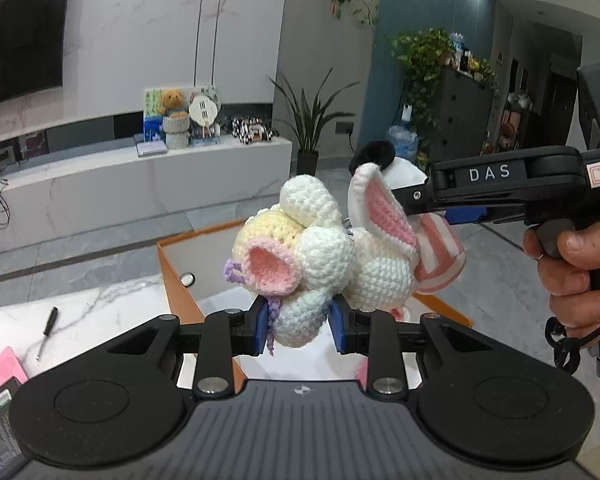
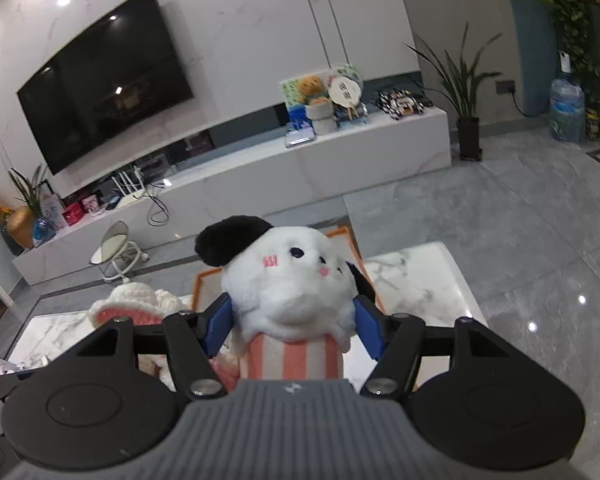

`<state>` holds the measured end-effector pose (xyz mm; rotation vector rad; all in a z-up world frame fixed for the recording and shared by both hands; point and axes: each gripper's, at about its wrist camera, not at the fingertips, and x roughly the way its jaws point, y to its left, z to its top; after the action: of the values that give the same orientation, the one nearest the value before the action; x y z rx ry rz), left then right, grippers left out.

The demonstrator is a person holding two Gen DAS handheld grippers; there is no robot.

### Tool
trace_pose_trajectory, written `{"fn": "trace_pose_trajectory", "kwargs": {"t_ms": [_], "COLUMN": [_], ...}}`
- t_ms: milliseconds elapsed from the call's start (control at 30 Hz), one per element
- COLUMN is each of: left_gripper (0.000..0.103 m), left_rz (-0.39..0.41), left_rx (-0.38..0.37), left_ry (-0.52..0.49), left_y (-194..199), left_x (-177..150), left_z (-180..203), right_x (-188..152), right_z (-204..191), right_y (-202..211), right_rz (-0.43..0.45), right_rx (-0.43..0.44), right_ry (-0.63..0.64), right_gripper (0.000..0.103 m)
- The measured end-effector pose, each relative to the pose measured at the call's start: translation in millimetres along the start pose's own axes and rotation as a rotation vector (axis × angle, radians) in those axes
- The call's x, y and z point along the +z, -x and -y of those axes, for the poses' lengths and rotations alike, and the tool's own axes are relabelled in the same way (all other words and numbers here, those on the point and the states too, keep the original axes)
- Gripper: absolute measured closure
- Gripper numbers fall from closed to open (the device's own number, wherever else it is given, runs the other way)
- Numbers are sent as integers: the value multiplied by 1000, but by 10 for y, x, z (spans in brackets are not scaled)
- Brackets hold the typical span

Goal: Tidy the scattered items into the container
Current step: 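Lower both plushes into the orange box and open both tools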

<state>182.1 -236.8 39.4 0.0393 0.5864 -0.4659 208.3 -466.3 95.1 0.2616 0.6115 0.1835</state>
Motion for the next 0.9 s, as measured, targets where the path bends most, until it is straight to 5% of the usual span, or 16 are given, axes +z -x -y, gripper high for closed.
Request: {"fn": "trace_pose_trajectory", "kwargs": {"t_ms": [633, 900], "left_gripper": [63, 59], "left_rz": [-118, -92], "left_rx": [27, 16], "left_ry": [24, 65], "left_y": [-297, -296], "left_x": [-194, -173], "left_z": [-164, -227], "right_x": [-196, -173], "right_z": [138, 182], "right_y": [-375, -368], "right_rz": [-160, -150], "right_rx": [-65, -78], "right_ry": [32, 6], "right_gripper": [33, 31]}}
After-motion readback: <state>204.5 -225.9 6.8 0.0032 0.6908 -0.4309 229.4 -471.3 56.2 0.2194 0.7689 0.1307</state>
